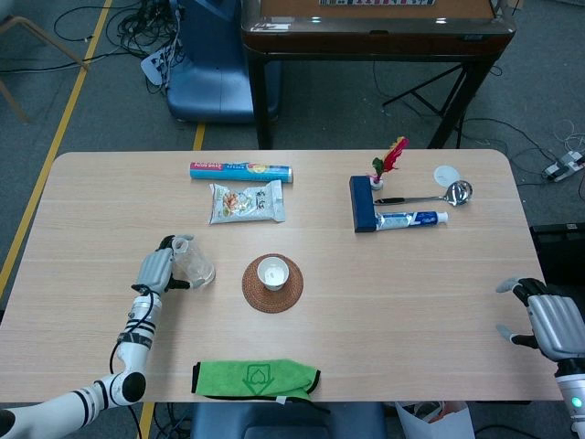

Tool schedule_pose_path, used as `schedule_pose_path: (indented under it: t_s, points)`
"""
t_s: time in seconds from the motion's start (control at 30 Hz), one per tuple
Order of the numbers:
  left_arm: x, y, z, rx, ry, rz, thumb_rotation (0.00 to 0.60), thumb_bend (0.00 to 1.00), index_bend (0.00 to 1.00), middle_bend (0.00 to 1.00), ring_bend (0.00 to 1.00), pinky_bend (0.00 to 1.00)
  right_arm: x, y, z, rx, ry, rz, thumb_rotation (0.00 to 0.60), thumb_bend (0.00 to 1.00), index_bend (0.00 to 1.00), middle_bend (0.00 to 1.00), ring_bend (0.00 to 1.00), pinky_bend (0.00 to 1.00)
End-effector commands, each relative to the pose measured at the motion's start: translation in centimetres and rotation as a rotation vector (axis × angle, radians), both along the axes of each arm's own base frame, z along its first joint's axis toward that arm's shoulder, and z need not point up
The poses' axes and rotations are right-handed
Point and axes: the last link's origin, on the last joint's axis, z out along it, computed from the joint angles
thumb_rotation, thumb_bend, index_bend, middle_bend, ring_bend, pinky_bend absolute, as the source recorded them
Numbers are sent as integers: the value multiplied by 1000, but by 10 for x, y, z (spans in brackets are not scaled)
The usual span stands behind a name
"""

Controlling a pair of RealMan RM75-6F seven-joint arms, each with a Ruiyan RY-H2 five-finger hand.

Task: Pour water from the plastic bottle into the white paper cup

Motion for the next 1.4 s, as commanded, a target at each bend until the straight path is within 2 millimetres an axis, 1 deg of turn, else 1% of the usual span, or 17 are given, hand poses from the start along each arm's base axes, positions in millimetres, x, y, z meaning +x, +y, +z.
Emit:
schedule_pose_path:
  t_s: [0.03,0.2,0.3,0.5,0.63,0.9,1.0,1.23,1.4]
  points:
    - [-3,-5,7,-15,49,0,600,1,154,138,55,211,0,0,0,-1,0,1,600,161,354,293,231,435]
    - [-6,-12,17,-33,104,9,600,1,161,138,55,207,1,1,0,5,2,4,600,161,354,293,231,435]
    - [-5,-18,26,-23,126,0,600,1,182,138,55,206,1,1,-1,8,4,4,600,161,354,294,231,435]
    - [-3,-29,41,22,165,-53,600,1,270,158,69,206,1,1,-3,15,10,4,600,161,354,293,231,435]
    - [-5,-40,53,114,243,-129,600,1,324,201,106,206,1,1,-5,22,16,5,600,161,353,294,231,435]
    - [-18,-69,61,218,424,-256,600,1,382,262,150,206,1,1,-10,35,28,0,600,161,354,294,231,435]
    - [-23,-81,64,224,468,-286,600,1,412,297,169,206,1,1,-10,31,31,-1,600,161,353,293,231,435]
    - [-37,-108,68,175,545,-305,600,1,433,317,189,206,0,1,-7,20,37,-7,600,161,354,294,231,435]
    - [-49,-118,75,176,567,-277,600,1,433,317,190,206,1,2,-6,17,40,-4,600,161,354,293,231,435]
